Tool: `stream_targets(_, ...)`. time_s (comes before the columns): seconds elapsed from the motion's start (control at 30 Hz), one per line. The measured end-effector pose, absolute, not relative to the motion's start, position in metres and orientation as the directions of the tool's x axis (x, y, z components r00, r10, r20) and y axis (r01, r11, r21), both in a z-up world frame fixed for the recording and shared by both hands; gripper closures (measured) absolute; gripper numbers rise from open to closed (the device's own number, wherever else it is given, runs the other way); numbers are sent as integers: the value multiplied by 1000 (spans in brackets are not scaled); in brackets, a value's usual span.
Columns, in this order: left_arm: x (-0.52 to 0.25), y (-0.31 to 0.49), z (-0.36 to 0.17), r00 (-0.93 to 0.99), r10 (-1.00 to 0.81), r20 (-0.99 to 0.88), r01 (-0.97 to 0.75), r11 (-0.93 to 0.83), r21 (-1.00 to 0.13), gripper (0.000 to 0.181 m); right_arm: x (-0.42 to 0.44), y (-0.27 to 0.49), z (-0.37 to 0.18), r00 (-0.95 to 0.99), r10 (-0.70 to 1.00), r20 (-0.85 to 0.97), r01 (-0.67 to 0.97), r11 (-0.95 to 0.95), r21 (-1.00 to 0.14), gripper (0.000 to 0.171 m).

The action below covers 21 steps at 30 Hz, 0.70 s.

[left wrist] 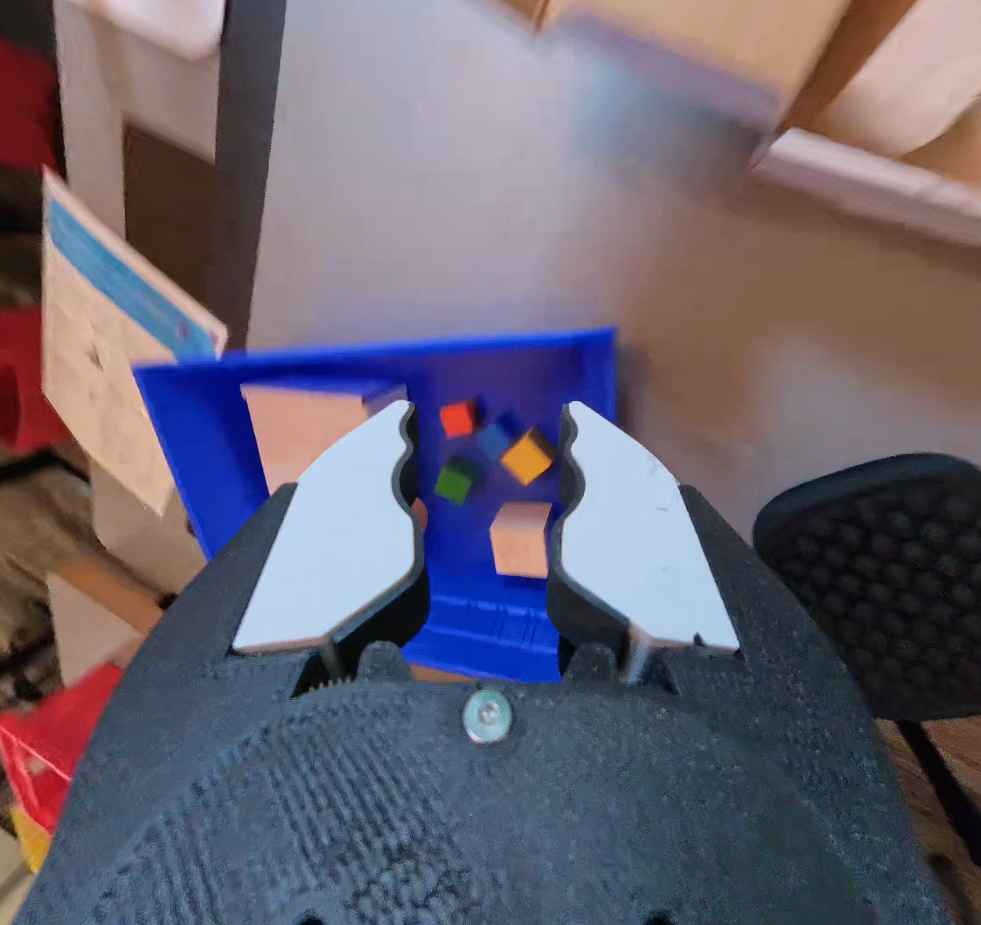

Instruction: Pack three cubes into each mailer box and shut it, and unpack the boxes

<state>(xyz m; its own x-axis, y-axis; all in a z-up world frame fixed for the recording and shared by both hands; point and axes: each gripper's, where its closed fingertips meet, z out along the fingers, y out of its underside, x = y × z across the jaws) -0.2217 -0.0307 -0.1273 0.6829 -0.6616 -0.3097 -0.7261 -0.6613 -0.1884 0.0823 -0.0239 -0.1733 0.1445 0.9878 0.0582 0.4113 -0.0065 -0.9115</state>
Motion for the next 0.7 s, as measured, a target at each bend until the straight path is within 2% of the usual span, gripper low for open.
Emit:
stream_targets(0.03,-244,-35,-137,718,-628,-300,-688,-706,-168,131,82,-25,-174,143,988,58,412,-6,-911,120)
stream_targets(0.23,-331,-59,-209,887,-413,-205,-433,-899,-62,132,81,-23,-178,146,988,51,424,-16,-905,120)
stream_targets(0.47,-344,-61,-253,980,-189,-59,-191,-981,-31,135,82,-22,-183,153,987,40,435,-31,-900,120)
stream_targets(0.63,-345,-57,-263,990,-135,-35,-136,-991,-19,143,84,-22,-184,152,987,41,439,-31,-898,120)
stream_targets(0.7,-347,-55,-262,984,-164,-69,-166,-986,-21,143,84,-21,-184,154,987,41,438,-31,-898,120)
